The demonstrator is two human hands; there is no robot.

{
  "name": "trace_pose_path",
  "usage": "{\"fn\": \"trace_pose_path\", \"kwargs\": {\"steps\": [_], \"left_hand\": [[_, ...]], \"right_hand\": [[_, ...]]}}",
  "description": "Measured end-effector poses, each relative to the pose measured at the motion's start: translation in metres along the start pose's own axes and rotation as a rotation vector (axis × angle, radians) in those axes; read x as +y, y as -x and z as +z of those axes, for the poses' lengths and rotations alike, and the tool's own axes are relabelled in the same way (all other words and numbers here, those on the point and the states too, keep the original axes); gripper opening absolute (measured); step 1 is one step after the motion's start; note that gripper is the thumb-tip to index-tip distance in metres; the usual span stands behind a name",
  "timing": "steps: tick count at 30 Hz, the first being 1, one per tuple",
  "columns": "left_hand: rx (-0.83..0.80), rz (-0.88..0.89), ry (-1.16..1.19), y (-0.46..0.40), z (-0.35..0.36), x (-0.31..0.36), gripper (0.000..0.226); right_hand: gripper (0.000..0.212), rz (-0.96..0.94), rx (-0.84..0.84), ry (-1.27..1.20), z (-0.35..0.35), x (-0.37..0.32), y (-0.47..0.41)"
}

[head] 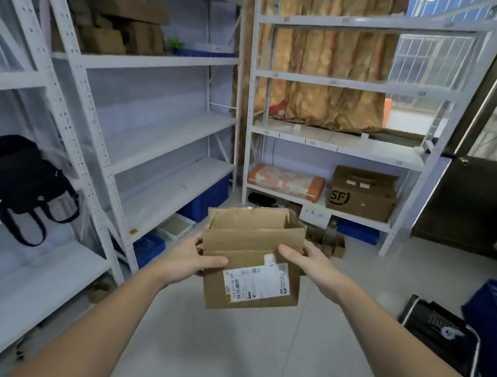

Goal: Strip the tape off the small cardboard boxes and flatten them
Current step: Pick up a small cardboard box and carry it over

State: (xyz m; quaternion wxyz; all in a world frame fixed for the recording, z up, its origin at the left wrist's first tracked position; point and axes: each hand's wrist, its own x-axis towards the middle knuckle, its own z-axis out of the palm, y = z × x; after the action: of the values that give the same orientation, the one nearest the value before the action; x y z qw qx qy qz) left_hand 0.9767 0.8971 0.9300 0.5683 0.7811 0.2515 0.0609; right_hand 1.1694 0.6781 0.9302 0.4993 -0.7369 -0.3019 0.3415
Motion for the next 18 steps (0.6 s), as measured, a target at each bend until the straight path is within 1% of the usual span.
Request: {"fn": "trace_pose_path", "kwargs": {"steps": [1, 2, 3, 5, 6, 9, 10, 11, 12, 14, 15, 18], "left_hand": [[0.027, -0.007, 0.004, -0.021, -0.012, -0.005, 0.061], [0.043, -0.008, 0.007, -0.038, -0.022, -0.007, 0.058], [0.048, -0.009, 0.011, -0.056, -0.033, -0.01, 0.057], [0.051, -0.01, 0.007, -0.094, -0.056, -0.016, 0.057], [0.059, -0.012, 0.008, -0.111, -0.067, -0.018, 0.058], [0.1, -0.009, 0.027, -0.165, -0.093, -0.029, 0.062], [0.118, -0.003, 0.024, -0.183, -0.1, -0.032, 0.062], [0.129, 0.006, 0.029, -0.202, -0.106, -0.034, 0.059], [0.14, 0.01, 0.042, -0.22, -0.112, -0.035, 0.052], [0.157, 0.0, 0.1, -0.259, -0.121, -0.036, 0.033], [0.162, -0.01, 0.14, -0.281, -0.125, -0.039, 0.027], [0.194, -0.045, 0.221, -0.347, -0.139, -0.046, 0.023]], "right_hand": [[0.043, -0.02, 0.039, 0.004, 0.007, -0.005, -0.022], [0.028, -0.033, 0.084, 0.003, 0.013, -0.009, -0.042], [0.027, -0.042, 0.118, -0.005, 0.019, -0.013, -0.063], [0.053, -0.036, 0.192, -0.031, 0.028, -0.01, -0.113], [0.056, -0.034, 0.214, -0.049, 0.031, -0.009, -0.134], [0.034, -0.021, 0.225, -0.164, 0.039, -0.018, -0.188], [0.034, -0.009, 0.21, -0.189, 0.04, -0.017, -0.207], [0.04, 0.003, 0.199, -0.195, 0.042, -0.018, -0.225], [0.044, 0.021, 0.195, -0.21, 0.043, -0.018, -0.245], [0.045, 0.046, 0.194, -0.262, 0.043, -0.012, -0.292], [0.046, 0.072, 0.198, -0.283, 0.044, -0.008, -0.316], [0.059, 0.098, 0.174, -0.327, 0.041, -0.001, -0.386]]}}
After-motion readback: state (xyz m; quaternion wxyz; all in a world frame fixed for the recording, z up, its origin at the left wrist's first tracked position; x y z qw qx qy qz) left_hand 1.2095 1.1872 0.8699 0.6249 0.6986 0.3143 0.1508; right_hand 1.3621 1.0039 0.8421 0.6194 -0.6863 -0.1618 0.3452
